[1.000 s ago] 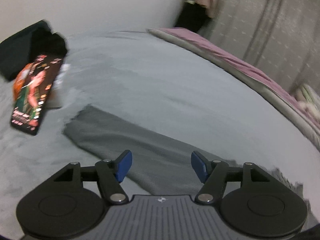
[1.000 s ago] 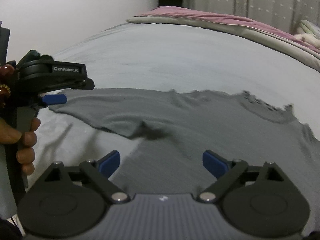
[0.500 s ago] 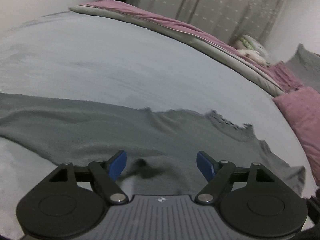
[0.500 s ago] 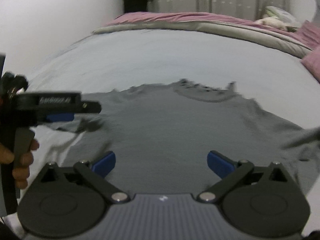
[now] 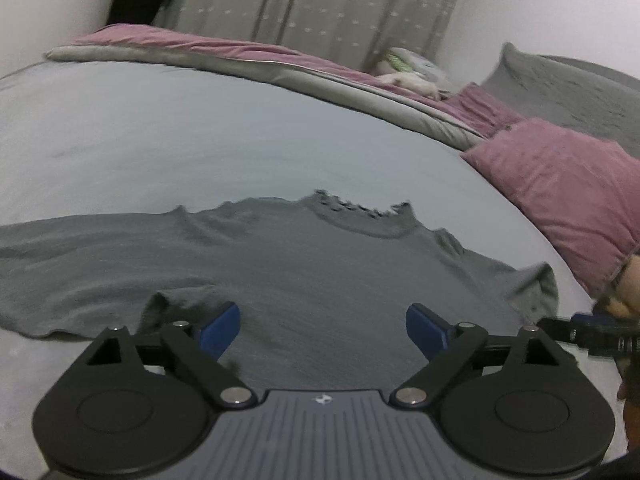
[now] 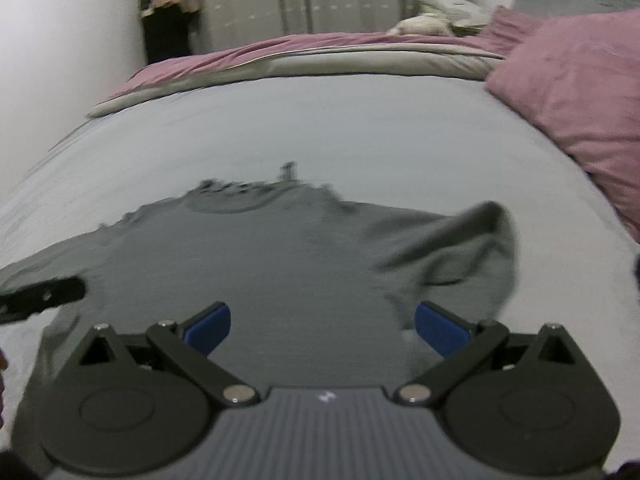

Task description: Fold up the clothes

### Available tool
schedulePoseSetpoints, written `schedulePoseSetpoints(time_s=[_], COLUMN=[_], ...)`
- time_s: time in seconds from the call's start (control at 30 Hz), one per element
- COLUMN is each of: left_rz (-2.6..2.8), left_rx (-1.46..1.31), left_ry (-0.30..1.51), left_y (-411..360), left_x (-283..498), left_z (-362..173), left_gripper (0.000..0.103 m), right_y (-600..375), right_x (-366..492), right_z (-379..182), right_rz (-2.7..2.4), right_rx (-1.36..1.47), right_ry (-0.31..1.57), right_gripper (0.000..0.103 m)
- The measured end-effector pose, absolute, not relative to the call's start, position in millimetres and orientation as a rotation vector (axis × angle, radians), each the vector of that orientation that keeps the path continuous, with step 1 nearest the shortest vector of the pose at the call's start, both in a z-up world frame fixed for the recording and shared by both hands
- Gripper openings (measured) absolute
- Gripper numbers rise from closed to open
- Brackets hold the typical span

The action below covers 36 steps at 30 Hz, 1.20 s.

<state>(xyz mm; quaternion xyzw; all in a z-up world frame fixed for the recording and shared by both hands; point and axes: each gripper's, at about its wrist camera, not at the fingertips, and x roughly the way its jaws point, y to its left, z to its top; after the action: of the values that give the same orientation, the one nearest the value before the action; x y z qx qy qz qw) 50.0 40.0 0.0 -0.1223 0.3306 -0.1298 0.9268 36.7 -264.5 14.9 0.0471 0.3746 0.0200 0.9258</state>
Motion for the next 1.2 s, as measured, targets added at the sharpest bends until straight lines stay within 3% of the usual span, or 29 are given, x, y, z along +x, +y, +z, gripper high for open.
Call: schedulePoseSetpoints(time_s=[0.33,0.5,0.7,0.87,0.93,1.0,1.13,1.2], left_rz=[-0.320,-0.317,-0.315,-0.316,-0.316,-0.316,-0.319,-0.320], left_rx=[-0.242,-0.254,-0.255,-0.255,-0.255,-0.255,-0.246,-0.243], left_ry=[0.680,0.701,0.713,0.718,0.719,0.720,0.720,0.721], left_y=[19.8,15.6,13.0,12.8,12.9,13.0,12.0,11.6], left_x=[46.7,48.9,49.3,49.1,48.8,48.4,47.7,47.9], left_z=[-5.5,-9.8,-12.0,-10.9,-10.7,-10.5,-10.0,-9.9], left_gripper=[0.092,0.092,0.092,0.092,0.092,0.092,0.092,0.092], right_y=[-348.2,-371.7,-376.6,-364.1,-354.4,-346.2,-338.4,-336.1], right_x=[33.0,36.1,40.1,39.8,42.2,45.5,48.1,47.9], right_z=[8.4,-10.1,-25.6,-16.7,-16.4,-20.8,-28.3,-27.7], right_rz=[-0.147,-0.184,-0.180,-0.129,-0.095,-0.078,-0.059,-0.047], right_rx=[0.238,0.362,0.445,0.441,0.413,0.376,0.331,0.310], right_ry=[0.731,0.781,0.817,0.803,0.823,0.861,0.918,0.931], right_gripper=[0.101,0.067,0.052,0.049,0.044,0.031,0.025,0.016])
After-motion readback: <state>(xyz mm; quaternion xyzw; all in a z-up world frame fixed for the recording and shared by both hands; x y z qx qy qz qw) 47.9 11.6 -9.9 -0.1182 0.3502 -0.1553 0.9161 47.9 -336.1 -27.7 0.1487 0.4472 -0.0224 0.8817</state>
